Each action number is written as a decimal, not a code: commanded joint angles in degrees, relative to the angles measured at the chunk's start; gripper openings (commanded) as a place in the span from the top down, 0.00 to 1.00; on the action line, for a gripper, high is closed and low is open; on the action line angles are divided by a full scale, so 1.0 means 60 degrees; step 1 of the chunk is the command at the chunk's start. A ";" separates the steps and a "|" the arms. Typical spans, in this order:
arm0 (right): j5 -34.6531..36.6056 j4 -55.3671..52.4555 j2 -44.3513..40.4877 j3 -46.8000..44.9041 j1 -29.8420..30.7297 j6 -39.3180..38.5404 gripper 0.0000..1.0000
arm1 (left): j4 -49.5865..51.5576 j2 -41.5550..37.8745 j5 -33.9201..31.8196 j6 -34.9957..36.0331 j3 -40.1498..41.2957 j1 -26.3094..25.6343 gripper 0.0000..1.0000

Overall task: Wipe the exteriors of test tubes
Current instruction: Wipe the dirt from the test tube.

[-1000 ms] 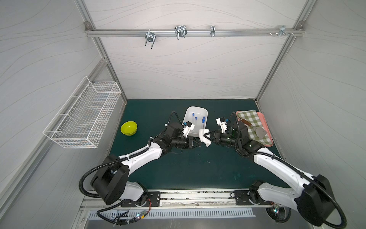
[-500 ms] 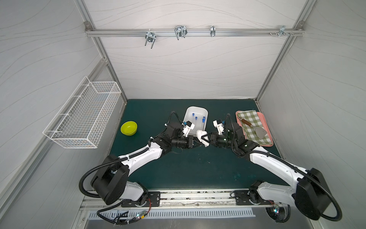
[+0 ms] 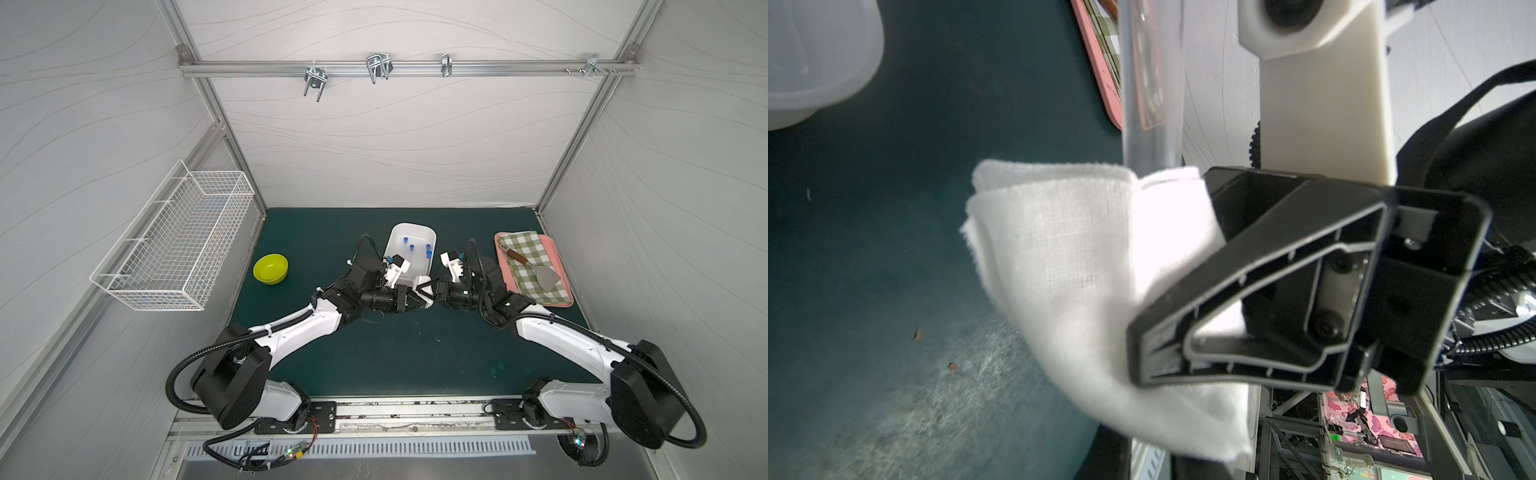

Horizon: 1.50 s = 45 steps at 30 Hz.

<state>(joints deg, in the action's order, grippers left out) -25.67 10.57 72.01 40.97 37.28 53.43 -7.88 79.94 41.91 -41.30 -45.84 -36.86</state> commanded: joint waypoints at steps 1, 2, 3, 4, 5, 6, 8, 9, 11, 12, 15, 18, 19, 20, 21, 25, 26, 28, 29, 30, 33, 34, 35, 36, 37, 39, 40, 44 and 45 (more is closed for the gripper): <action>0.0145 0.0281 0.0387 0.0039 -0.0568 -0.0108 0.76 | -0.0518 -0.0482 0.0338 -0.0155 -0.0125 -0.0066 0.89; 0.0029 0.0383 0.0484 0.0115 -0.0809 -0.0142 0.76 | -0.0507 -0.0524 0.0339 -0.0172 -0.0096 -0.0088 0.89; -0.0071 0.0465 0.0577 0.0198 -0.1009 -0.0174 0.76 | -0.0504 -0.0562 0.0339 -0.0165 -0.0079 -0.0104 0.89; -0.0218 0.0536 0.0688 0.0318 -0.1206 -0.0242 0.76 | -0.0486 -0.0600 0.0339 -0.0179 -0.0040 -0.0124 0.89; -0.0309 0.0546 0.0795 0.0454 -0.1376 -0.0300 0.76 | -0.0488 -0.0626 0.0339 -0.0183 -0.0014 -0.0129 0.89; -0.0441 0.0528 0.0896 0.0638 -0.1549 -0.0394 0.76 | -0.0489 -0.0663 0.0353 -0.0203 0.0006 -0.0161 0.89; -0.0632 0.0487 0.1110 0.0970 -0.1785 -0.0542 0.76 | -0.0474 -0.0692 0.0368 -0.0207 0.0046 -0.0198 0.89; -0.0684 0.0459 0.1203 0.1123 -0.1864 -0.0609 0.76 | -0.0487 -0.0724 0.0357 -0.0209 0.0080 -0.0212 0.89; -0.0781 0.0497 0.1341 0.1320 -0.1935 -0.0667 0.76 | -0.0518 -0.0747 0.0340 -0.0222 0.0108 -0.0206 0.89; -0.0811 0.0524 0.1383 0.1370 -0.1935 -0.0672 0.76 | -0.0504 -0.0754 0.0339 -0.0222 0.0111 -0.0210 0.89; -0.1005 0.0729 0.1417 0.1314 -0.1886 -0.0525 0.76 | -0.0489 -0.0777 0.0332 -0.0208 0.0084 -0.0208 0.89; -0.0946 0.0745 0.1193 0.1016 -0.1522 -0.0452 0.76 | -0.0488 -0.0743 0.0307 -0.0194 0.0040 -0.0214 0.89; -0.0892 0.0722 0.1068 0.0885 -0.1330 -0.0425 0.76 | -0.0496 -0.0715 0.0310 -0.0198 0.0017 -0.0206 0.90; -0.0792 0.0714 0.0935 0.0726 -0.1108 -0.0371 0.76 | -0.0481 -0.0677 0.0310 -0.0207 -0.0002 -0.0213 0.90; -0.0702 0.0736 0.0796 0.0569 -0.0914 -0.0302 0.76 | -0.0503 -0.0655 0.0310 -0.0201 -0.0027 -0.0211 0.90; -0.0206 0.0785 0.0219 -0.0146 -0.0081 0.0046 0.76 | -0.0518 -0.0537 0.0310 -0.0191 -0.0150 -0.0197 0.90; -0.0054 0.0828 0.0087 -0.0302 0.0073 0.0165 0.76 | -0.0517 -0.0521 0.0310 -0.0180 -0.0188 -0.0190 0.90; 0.0103 0.0953 -0.0093 -0.0569 0.0173 0.0354 0.76 | -0.0518 -0.0492 0.0316 -0.0169 -0.0251 -0.0198 0.90; 0.0152 0.0983 -0.0166 -0.0668 0.0167 0.0396 0.75 | -0.0512 -0.0477 0.0332 -0.0155 -0.0255 -0.0197 0.90; 0.0196 0.0894 -0.0214 -0.0663 0.0166 0.0348 0.75 | -0.0507 -0.0470 0.0339 -0.0172 -0.0269 -0.0179 0.90; 0.0185 0.0527 -0.0174 -0.0434 0.0154 0.0045 0.75 | -0.0504 -0.0447 0.0383 -0.0186 -0.0269 -0.0130 0.90; 0.0103 0.0481 -0.0106 -0.0346 0.0144 0.0001 0.75 | -0.0519 -0.0455 0.0383 -0.0179 -0.0262 -0.0090 0.90; -0.0009 0.0524 -0.0022 -0.0285 0.0152 0.0000 0.75 | -0.0518 -0.0484 0.0370 -0.0203 -0.0255 -0.0060 0.90; -0.0116 0.0584 0.0047 -0.0275 0.0152 0.0052 0.75 | -0.0518 -0.0509 0.0357 -0.0195 -0.0255 -0.0010 0.90; -0.0197 0.0673 0.0107 -0.0280 0.0170 0.0113 0.75 | -0.0526 -0.0542 0.0341 -0.0199 -0.0266 0.0049 0.90; -0.0208 0.0771 0.0102 -0.0359 0.0253 0.0190 0.75 | -0.0518 -0.0600 0.0325 -0.0203 -0.0281 0.0135 0.90; -0.0158 0.0773 0.0049 -0.0403 0.0276 0.0205 0.75 | -0.0494 -0.0633 0.0337 -0.0194 -0.0284 0.0151 0.90; 0.0021 0.0646 0.0053 -0.0290 -0.0008 -0.0031 0.75 | -0.0255 -0.0747 0.0346 -0.0064 -0.0209 0.0154 0.90; -0.0056 0.0642 0.0140 -0.0196 -0.0200 -0.0091 0.75 | -0.0272 -0.0793 0.0339 -0.0096 -0.0143 0.0156 0.90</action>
<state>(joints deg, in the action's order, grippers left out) -25.65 16.95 71.85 38.70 37.65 53.95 -5.02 77.32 43.16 -42.19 -44.86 -36.47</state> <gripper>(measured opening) 0.249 0.130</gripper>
